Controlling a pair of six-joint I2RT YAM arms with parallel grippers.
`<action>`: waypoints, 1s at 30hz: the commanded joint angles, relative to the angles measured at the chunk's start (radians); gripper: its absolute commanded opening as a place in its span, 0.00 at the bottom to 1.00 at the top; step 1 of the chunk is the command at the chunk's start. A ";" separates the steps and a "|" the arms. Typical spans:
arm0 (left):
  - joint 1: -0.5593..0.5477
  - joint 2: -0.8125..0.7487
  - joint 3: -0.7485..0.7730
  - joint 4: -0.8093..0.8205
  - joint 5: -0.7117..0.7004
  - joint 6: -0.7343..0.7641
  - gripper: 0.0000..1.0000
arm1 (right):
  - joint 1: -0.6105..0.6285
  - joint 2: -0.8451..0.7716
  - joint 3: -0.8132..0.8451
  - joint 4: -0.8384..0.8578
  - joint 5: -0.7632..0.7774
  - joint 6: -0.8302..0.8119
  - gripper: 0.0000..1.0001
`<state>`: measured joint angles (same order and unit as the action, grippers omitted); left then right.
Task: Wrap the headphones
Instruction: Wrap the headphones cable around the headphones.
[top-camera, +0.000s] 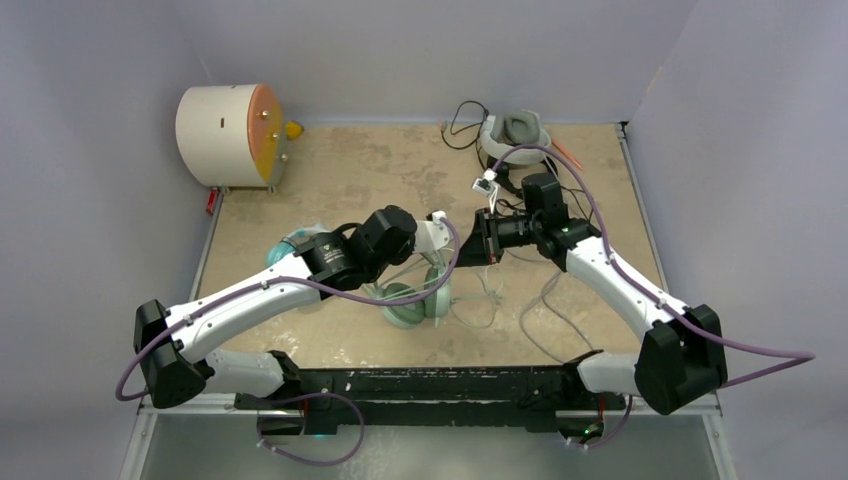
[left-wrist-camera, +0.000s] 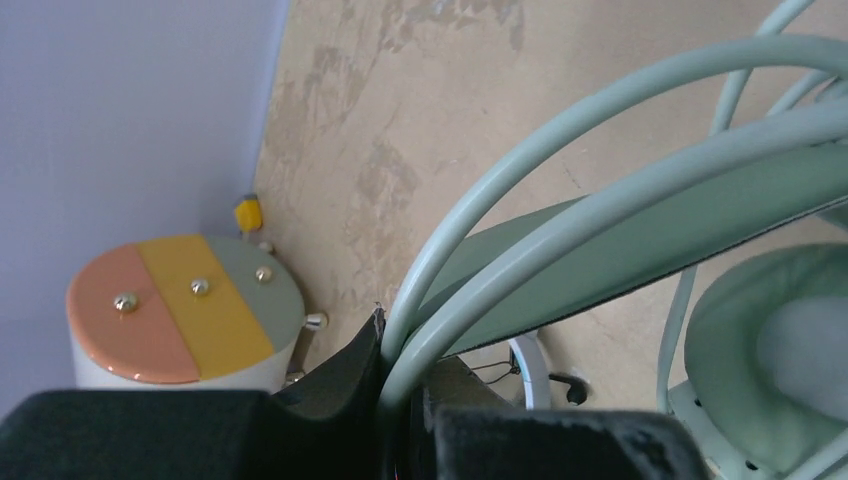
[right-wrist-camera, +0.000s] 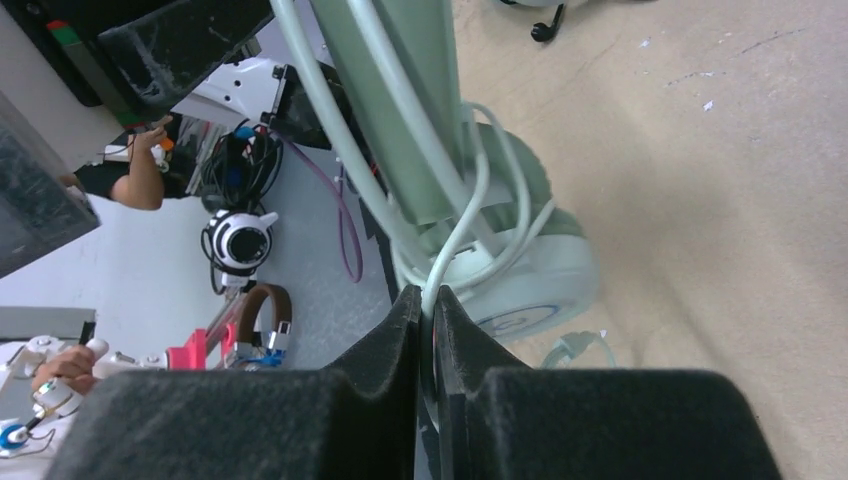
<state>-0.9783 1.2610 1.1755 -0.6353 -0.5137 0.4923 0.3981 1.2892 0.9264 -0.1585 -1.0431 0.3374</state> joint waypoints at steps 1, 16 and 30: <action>0.004 -0.003 0.060 0.040 -0.137 -0.012 0.00 | -0.002 -0.016 0.001 0.024 -0.054 0.028 0.10; 0.004 0.015 0.086 0.112 -0.270 -0.212 0.00 | 0.076 -0.063 -0.066 0.230 -0.044 0.268 0.16; 0.013 0.100 0.222 -0.045 -0.464 -0.832 0.00 | 0.177 -0.102 -0.074 0.258 0.280 0.351 0.29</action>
<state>-0.9764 1.3651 1.2938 -0.6655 -0.8829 -0.0174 0.5457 1.2163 0.8574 0.0814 -0.8772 0.6750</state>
